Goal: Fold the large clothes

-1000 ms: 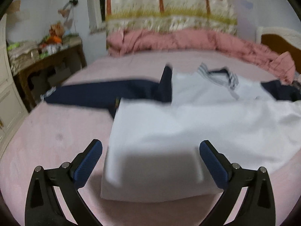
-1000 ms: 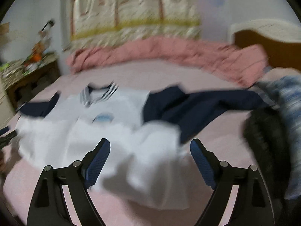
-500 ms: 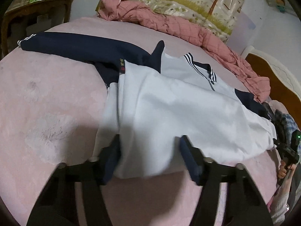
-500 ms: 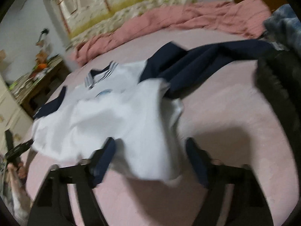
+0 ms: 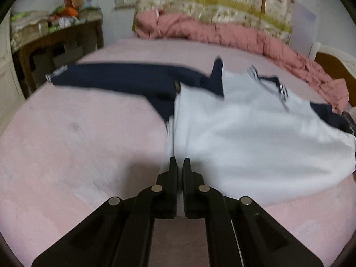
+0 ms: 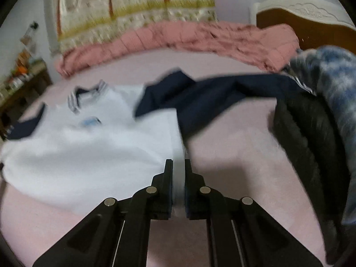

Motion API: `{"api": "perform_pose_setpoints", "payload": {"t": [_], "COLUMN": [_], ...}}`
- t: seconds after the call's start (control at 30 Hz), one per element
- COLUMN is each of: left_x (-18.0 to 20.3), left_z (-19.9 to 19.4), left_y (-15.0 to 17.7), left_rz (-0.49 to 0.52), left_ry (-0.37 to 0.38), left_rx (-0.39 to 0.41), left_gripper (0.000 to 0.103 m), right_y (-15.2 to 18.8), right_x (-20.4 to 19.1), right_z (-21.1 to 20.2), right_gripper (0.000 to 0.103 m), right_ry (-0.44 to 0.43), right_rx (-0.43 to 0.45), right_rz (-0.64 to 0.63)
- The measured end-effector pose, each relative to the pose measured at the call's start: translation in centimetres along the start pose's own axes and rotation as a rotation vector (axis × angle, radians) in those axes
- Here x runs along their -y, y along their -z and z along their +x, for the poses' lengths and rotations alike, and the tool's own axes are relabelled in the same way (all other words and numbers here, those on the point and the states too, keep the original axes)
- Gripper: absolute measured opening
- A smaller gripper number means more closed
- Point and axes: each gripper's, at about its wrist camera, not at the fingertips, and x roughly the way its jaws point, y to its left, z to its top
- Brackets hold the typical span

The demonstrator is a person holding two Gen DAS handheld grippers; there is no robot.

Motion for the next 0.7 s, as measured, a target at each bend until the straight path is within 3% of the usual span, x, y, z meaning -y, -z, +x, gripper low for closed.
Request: {"api": "perform_pose_setpoints", "payload": {"t": [0.2,0.37,0.4,0.43,0.5,0.57,0.7], "left_x": [1.0,2.1,2.0,1.9,1.6,1.5,2.2], "left_z": [0.5,0.2,0.1,0.0,-0.5,-1.4,-3.4], "left_y": [0.7,1.4,1.3,1.3,1.3,1.3,1.2], "left_rz": [0.034,0.102,0.103,0.1,0.091,0.082,0.101], "left_ry": [-0.029,-0.099,-0.104,-0.109,-0.117,-0.134,-0.155], "left_rx": [-0.009,0.033,0.039,0.047,0.073,0.113,0.211], "left_gripper": [0.007,0.011,0.013,0.017,0.029,0.071,0.091], "right_y": [1.3,1.8,1.8,1.9,1.9,1.9,2.2], "right_x": [0.9,-0.4,-0.7,-0.7,-0.3,0.2,-0.1], "right_z": [0.4,0.8,0.6,0.5,0.0,-0.8,-2.9], "right_gripper": [0.01,0.017,0.023,0.027,0.049,0.058,0.059], "right_ry": [-0.008,0.075,0.091,0.101,0.12,0.121,0.063], "right_rx": [-0.006,0.005,0.012,0.016,0.022,0.037,0.072], "right_rz": [0.031,-0.029,-0.04,-0.043,-0.028,-0.005,0.007]}}
